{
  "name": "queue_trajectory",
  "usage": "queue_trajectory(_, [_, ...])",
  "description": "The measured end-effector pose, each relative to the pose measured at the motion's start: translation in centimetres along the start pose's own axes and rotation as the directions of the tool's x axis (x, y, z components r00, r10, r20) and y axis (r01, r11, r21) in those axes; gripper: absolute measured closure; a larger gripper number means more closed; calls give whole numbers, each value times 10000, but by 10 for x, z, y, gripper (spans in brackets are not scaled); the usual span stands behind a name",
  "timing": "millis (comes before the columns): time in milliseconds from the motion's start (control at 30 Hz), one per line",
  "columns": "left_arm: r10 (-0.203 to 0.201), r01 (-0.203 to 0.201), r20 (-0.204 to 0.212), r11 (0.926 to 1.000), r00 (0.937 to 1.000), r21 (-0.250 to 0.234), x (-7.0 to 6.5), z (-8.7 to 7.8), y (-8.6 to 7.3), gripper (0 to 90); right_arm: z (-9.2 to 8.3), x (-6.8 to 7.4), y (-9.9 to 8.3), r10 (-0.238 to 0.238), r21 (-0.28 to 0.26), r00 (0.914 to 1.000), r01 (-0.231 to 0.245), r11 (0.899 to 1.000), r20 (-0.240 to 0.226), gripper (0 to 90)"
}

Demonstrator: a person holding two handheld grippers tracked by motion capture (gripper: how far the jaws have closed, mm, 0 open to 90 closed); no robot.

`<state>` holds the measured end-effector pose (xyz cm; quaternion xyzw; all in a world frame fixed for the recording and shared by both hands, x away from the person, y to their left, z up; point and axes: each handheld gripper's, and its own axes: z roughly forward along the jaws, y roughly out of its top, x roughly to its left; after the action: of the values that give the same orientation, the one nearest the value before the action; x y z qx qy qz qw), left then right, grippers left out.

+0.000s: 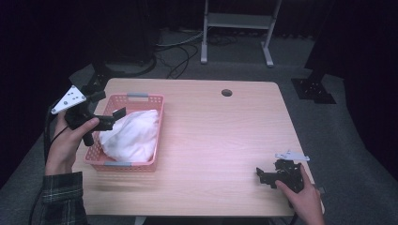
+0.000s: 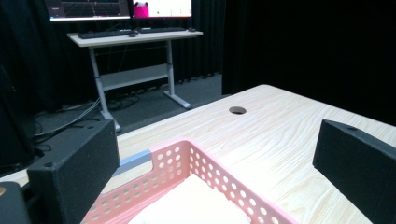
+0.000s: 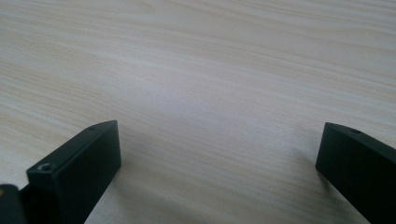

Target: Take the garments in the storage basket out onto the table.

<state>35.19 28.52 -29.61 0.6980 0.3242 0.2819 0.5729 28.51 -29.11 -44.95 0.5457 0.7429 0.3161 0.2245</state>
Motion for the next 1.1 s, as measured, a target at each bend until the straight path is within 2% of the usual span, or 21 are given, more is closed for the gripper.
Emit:
queue_trajectory(200, [88, -84, -128, 9996, 9999, 282, -1, 2, -2, 0, 0, 0, 0, 6, 7, 10000, -6, 10000, -1, 0])
queue_trajectory(733, [-150, 153, -42, 9955, 9999, 940, 0, 7, -7, 0, 0, 0, 0, 0, 3, 10000, 0, 10000, -2, 0])
queue_trajectory(1100, [-79, 79, -2, 9924, 10000, 1224, -1, 12, -10, 0, 0, 0, 0, -1, 2, 10000, 1, 10000, -2, 0])
